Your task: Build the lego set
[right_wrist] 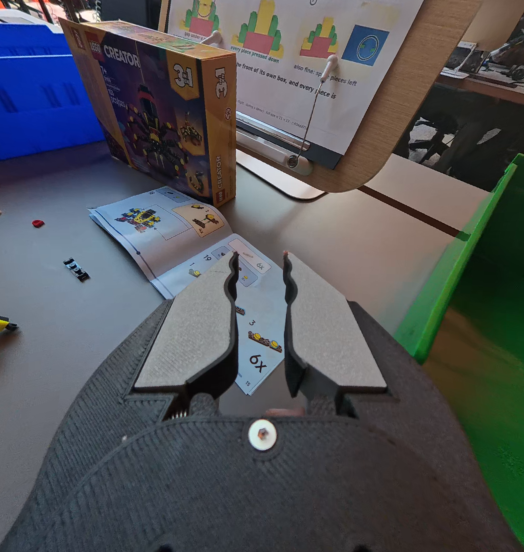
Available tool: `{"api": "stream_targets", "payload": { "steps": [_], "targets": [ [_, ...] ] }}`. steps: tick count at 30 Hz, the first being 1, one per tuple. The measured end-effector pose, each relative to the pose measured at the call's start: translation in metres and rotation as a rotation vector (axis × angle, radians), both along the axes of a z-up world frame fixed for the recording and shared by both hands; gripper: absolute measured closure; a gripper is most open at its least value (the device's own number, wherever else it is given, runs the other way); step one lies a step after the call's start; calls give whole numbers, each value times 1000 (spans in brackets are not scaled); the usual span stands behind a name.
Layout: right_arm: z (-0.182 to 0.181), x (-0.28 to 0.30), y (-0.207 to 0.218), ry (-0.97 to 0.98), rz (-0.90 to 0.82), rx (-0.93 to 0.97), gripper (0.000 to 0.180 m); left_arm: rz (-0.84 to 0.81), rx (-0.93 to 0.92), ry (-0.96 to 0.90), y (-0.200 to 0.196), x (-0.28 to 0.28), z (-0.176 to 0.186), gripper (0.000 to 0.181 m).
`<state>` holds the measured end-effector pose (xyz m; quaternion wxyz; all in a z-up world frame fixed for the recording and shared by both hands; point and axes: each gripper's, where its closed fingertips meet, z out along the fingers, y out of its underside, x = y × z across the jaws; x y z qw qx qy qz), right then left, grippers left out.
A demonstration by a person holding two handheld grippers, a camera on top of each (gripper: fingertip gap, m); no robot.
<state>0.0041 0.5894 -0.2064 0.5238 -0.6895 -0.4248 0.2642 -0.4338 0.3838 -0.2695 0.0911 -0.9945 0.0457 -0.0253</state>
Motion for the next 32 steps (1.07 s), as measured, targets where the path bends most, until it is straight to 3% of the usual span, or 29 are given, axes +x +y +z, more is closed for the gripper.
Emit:
{"api": "stream_targets", "payload": {
  "steps": [11, 16, 20, 23, 27, 29, 32],
  "targets": [
    [-3, -1, 0, -10, -3, -2, 153, -105, 155, 72, 3, 15, 50, 181],
    [-2, 0, 1, -11, -6, 3, 153, -229, 245, 124, 14, 69, 95, 181],
    [0, 1, 1, -4, -5, 6, 153, -418, 310, 159, 28, 145, 122, 181],
    [3, 0, 1, 1, -2, 11, 153, -565, 303, 155, 42, 205, 108, 181],
    [6, 0, -2, 1, 3, 26, 153, -701, 225, 78, 57, 272, 52, 181],
    [7, 0, -3, -5, 3, 36, 153, -728, 177, 53, 62, 287, 29, 181],
    [7, 2, -3, -17, -1, 50, 153, -682, 206, 20, 71, 285, 31, 181]
  ]
}}
